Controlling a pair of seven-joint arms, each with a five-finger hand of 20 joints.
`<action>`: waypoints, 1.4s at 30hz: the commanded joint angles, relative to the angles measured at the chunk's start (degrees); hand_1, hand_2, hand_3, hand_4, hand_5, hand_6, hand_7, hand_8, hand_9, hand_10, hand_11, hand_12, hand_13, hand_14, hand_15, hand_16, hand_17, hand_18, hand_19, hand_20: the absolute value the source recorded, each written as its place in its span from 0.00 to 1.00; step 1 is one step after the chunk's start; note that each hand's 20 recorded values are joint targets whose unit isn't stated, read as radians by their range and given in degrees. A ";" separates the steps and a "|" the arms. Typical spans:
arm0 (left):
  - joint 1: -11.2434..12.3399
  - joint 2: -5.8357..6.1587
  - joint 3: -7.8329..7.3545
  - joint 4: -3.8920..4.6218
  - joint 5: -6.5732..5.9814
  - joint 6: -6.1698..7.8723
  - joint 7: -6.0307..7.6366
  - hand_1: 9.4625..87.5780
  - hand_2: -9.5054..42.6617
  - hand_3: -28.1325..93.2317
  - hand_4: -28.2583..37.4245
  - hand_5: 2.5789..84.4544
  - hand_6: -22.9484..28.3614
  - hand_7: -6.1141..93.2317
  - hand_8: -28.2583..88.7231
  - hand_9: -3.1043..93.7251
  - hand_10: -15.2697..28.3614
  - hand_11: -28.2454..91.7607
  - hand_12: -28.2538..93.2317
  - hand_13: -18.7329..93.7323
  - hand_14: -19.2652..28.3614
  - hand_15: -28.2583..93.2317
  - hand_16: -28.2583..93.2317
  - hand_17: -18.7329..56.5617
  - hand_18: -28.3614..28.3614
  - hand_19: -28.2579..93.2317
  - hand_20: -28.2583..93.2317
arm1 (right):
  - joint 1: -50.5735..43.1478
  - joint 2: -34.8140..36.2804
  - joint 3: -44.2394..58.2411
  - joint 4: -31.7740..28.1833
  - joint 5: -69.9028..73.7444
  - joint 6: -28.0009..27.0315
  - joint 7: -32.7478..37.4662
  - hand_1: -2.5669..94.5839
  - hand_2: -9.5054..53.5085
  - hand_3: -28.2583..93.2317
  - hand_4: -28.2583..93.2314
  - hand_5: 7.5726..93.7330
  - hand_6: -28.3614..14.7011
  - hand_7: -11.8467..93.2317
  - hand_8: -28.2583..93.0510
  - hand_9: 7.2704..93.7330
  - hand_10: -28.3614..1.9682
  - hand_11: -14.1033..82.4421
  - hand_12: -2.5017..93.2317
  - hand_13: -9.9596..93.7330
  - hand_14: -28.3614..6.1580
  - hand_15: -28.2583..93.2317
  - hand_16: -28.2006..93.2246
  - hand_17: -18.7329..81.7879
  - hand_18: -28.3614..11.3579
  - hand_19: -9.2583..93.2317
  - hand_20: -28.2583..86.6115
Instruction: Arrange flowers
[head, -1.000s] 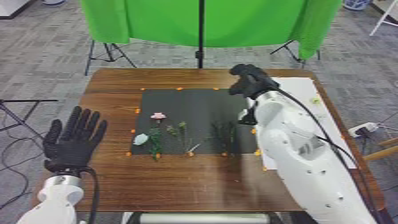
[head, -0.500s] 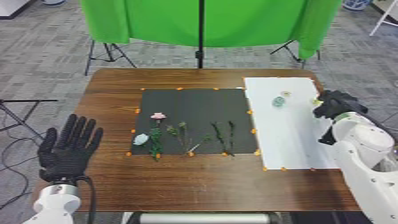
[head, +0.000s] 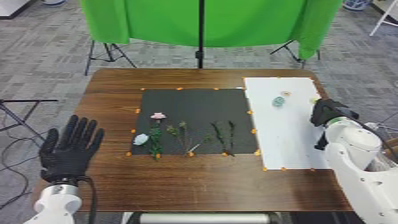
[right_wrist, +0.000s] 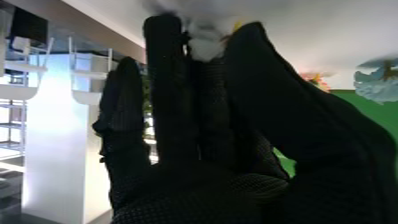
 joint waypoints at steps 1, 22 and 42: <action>0.75 -0.62 0.55 -0.18 0.14 -0.05 -0.84 0.22 0.54 0.86 0.00 0.53 0.64 0.19 0.15 0.44 0.69 0.40 0.29 0.43 0.73 0.49 0.17 0.15 0.74 0.53 0.33 | -4.52 -0.51 -1.79 3.03 -2.30 11.08 -2.02 0.66 0.00 0.80 0.00 0.74 0.67 0.40 0.17 0.85 0.60 0.25 0.37 0.75 0.65 0.49 0.52 0.49 0.20 0.90 0.57; 0.06 0.19 0.41 -0.01 -0.51 0.95 -2.33 0.22 0.54 0.86 0.00 0.52 0.64 0.19 0.15 0.44 0.69 0.40 0.29 0.43 0.73 0.49 0.17 0.15 0.74 0.53 0.33 | 9.02 -10.97 -22.90 -11.13 0.99 15.34 -16.19 0.65 0.00 0.82 0.00 0.79 0.67 0.45 0.19 0.90 0.60 0.25 0.42 0.78 0.65 0.50 0.55 0.49 0.20 0.91 0.57; -6.21 1.34 4.52 2.65 -1.06 -0.56 -4.76 0.22 0.54 0.86 0.00 0.53 0.64 0.19 0.15 0.45 0.69 0.40 0.29 0.43 0.73 0.49 0.17 0.15 0.74 0.53 0.33 | 16.35 -23.01 -39.21 2.64 -0.67 20.82 -14.63 0.66 0.00 0.83 0.00 0.74 0.67 0.46 0.17 0.87 0.61 0.25 0.42 0.76 0.67 0.51 0.55 0.49 0.19 0.91 0.58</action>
